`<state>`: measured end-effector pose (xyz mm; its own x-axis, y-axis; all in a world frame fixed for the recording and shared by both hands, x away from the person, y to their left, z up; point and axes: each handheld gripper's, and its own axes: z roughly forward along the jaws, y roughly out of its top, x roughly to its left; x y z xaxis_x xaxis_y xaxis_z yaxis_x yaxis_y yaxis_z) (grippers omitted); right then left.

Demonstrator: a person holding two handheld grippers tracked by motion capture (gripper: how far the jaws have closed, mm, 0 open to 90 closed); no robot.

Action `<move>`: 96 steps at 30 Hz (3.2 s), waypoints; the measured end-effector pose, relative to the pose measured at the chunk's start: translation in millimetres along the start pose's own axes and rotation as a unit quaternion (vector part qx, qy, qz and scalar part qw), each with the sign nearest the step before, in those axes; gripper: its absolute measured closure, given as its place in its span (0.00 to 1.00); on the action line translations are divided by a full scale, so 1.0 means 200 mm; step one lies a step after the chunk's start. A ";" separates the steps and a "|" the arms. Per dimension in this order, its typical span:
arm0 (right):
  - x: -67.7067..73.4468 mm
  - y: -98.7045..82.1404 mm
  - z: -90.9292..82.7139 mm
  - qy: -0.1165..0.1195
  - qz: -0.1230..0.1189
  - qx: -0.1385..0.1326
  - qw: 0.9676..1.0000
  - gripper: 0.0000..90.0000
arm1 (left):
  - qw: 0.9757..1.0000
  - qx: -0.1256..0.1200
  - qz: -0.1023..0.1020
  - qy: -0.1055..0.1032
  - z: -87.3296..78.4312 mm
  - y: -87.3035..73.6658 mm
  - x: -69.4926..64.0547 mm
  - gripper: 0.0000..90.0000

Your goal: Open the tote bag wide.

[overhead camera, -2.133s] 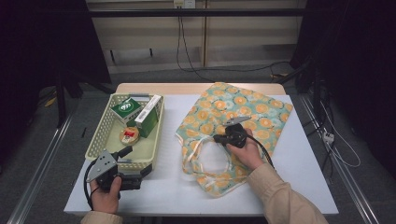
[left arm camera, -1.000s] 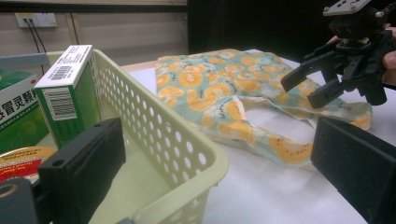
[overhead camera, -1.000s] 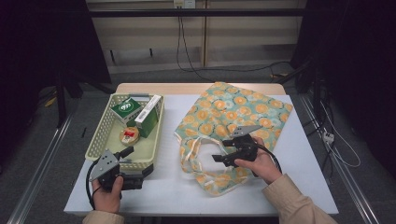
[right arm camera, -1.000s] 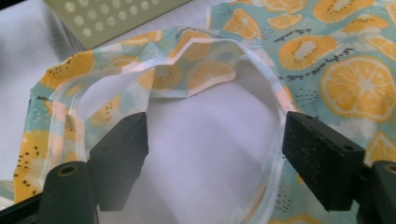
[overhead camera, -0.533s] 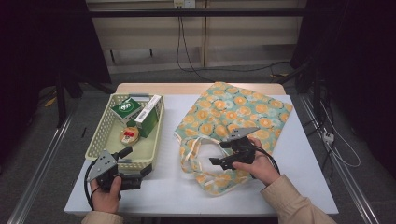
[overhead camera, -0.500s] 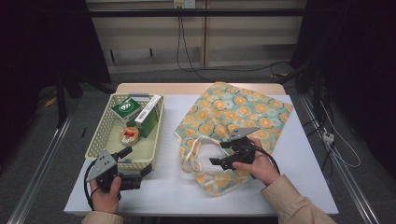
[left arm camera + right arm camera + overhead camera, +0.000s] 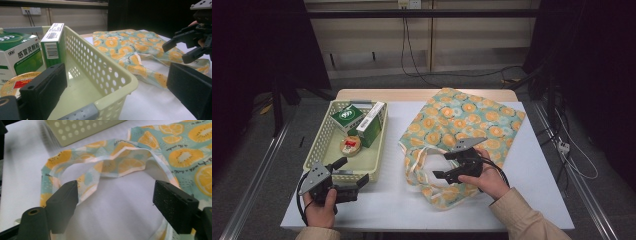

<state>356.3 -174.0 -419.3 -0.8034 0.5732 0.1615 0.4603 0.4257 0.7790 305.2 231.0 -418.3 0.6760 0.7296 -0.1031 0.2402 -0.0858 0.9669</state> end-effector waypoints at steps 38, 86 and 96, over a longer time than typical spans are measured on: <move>0.22 0.04 0.06 0.049 -0.055 0.011 0.997 0.38 | 1.000 0.000 0.004 -0.002 0.00 0.01 -0.01 0.03; 0.01 0.02 -0.04 0.021 -0.015 -0.026 0.999 1.00 | 1.000 -0.002 0.001 -0.001 -0.01 0.01 -0.01 0.03; -0.02 0.03 -0.09 0.011 -0.007 -0.041 0.999 1.00 | 1.000 -0.001 0.002 -0.004 0.00 0.01 -0.02 0.03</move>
<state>355.0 -186.3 -404.9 -0.8182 0.5516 0.1619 0.4167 0.3750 0.8281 304.0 228.1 -415.9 0.6830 0.7235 -0.1007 0.2351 -0.0872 0.9680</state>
